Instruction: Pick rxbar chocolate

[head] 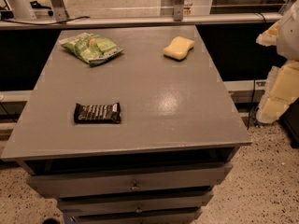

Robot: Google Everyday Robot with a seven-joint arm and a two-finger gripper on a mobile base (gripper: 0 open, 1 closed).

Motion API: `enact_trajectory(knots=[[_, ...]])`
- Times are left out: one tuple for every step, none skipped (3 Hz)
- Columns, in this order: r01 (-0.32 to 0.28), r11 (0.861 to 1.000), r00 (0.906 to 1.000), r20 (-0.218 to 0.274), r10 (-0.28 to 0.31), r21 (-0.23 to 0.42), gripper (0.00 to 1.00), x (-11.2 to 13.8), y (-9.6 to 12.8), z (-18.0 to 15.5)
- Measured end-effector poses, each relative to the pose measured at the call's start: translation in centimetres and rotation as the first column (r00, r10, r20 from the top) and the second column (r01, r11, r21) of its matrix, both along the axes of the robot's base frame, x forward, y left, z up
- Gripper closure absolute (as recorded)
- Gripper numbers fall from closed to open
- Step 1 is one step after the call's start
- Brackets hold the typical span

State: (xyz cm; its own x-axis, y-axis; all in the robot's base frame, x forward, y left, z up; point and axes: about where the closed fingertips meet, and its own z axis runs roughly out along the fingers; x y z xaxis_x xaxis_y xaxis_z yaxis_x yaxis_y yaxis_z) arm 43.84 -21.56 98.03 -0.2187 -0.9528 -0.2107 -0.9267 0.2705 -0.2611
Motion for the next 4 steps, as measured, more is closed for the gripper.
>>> enact_trajectory(knots=[[0.0,1.0,1.0,0.0,0.0,0.0,0.0,0.0,0.0,0.0],[-0.025,0.997,0.9995,0.021,0.024,0.077,0.0,0.9,1.2,-0.6],[-0.057,0.969,0.9983,0.026,0.053,0.241,0.0,2.8,4.4,-2.9],[-0.09,0.904,0.9956,0.013,0.093,0.419,0.0,4.3,9.4,-5.3]])
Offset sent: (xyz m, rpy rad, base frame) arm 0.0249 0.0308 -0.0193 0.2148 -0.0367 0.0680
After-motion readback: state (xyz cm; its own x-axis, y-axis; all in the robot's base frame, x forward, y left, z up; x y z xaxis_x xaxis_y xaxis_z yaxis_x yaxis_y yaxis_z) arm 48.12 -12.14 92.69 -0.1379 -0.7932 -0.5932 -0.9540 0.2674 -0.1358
